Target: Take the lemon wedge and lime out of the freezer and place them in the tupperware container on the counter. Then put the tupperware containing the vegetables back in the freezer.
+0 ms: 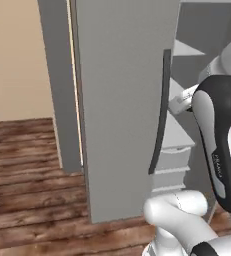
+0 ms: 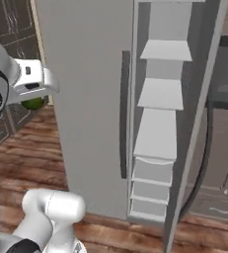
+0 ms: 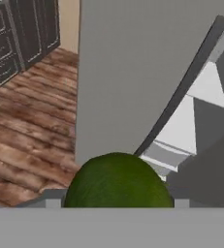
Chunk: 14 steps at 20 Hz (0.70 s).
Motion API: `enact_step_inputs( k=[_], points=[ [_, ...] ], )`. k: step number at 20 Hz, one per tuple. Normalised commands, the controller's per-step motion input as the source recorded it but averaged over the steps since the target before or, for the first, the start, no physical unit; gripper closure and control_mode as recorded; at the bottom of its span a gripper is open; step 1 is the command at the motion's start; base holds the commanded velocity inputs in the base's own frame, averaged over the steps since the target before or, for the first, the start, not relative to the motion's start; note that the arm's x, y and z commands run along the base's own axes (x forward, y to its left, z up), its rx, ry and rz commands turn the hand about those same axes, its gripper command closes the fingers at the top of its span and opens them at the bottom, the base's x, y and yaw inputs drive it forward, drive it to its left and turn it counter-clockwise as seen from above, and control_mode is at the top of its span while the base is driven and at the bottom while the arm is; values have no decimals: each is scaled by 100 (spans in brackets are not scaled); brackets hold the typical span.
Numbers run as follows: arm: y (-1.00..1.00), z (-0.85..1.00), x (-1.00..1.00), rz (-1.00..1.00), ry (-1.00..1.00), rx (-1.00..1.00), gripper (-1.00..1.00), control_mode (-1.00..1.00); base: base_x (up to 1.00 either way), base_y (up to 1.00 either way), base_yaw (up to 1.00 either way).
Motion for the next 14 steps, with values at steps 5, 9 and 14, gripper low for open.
enact_step_inputs(
  k=[5,9,14],
  points=[
    [0,0,0,0,0,0,100,100,-8,30,97],
    [0,0,0,0,0,0,100,100,0,0,100],
    [0,0,0,0,0,0,100,100,0,0,100]
  ],
)
